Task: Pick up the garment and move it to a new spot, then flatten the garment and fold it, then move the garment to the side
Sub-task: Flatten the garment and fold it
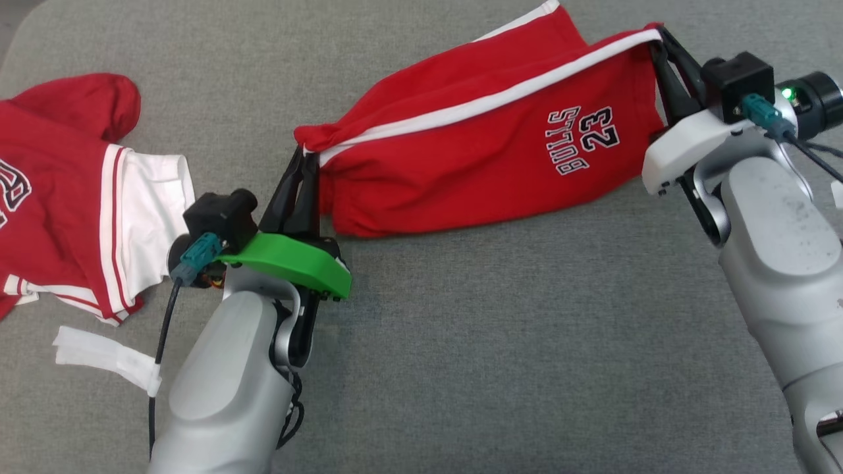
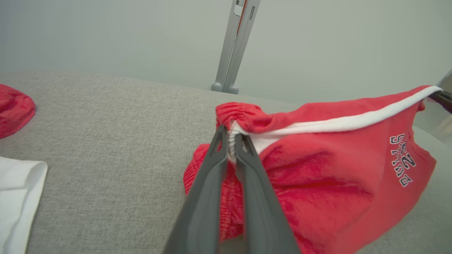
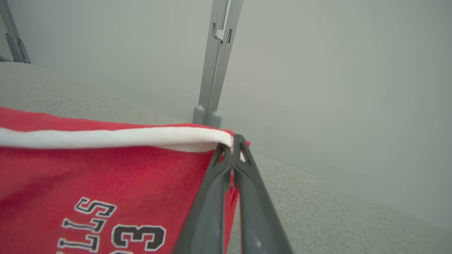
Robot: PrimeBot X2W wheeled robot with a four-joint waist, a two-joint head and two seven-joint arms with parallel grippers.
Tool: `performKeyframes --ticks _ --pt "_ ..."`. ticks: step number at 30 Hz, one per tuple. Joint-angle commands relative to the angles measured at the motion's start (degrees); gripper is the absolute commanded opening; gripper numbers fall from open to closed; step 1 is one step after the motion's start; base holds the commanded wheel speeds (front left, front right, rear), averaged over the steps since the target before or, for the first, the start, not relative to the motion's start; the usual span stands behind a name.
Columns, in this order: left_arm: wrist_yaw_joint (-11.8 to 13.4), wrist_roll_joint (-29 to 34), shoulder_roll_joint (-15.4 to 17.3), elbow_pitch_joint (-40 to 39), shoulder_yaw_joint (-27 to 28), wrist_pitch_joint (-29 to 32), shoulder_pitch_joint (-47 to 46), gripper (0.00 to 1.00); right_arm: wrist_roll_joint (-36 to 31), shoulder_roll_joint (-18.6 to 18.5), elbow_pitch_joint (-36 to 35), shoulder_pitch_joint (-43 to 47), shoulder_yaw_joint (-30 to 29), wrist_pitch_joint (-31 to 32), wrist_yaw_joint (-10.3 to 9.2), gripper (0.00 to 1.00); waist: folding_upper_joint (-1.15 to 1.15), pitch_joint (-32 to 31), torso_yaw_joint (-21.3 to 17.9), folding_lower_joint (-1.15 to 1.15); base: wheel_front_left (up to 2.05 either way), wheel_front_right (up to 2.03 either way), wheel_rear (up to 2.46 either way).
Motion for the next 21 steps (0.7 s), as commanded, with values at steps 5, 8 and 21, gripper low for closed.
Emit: performKeyframes --ticks 5,8,21 --pt "2.1 -2.5 0.3 0.7 -2.2 0.0 -5.9 0.00 -2.1 -0.6 6.9 -8.6 1.1 0.0 -0.10 0.00 0.00 8.5 6.2 0.00 0.00 0.00 0.00" --pt "3.2 -3.7 0.3 1.0 -3.4 0.0 -8.2 0.00 -3.1 -0.6 9.6 -12.4 1.2 0.0 -0.10 0.00 0.00 10.0 7.0 0.00 0.00 0.00 0.00" --pt "5.7 -5.9 0.3 1.0 -7.4 0.0 -11.5 1.00 -9.0 0.5 17.7 -20.5 -4.9 0.0 -0.10 1.00 0.00 12.2 8.0 0.00 0.00 0.00 0.00"
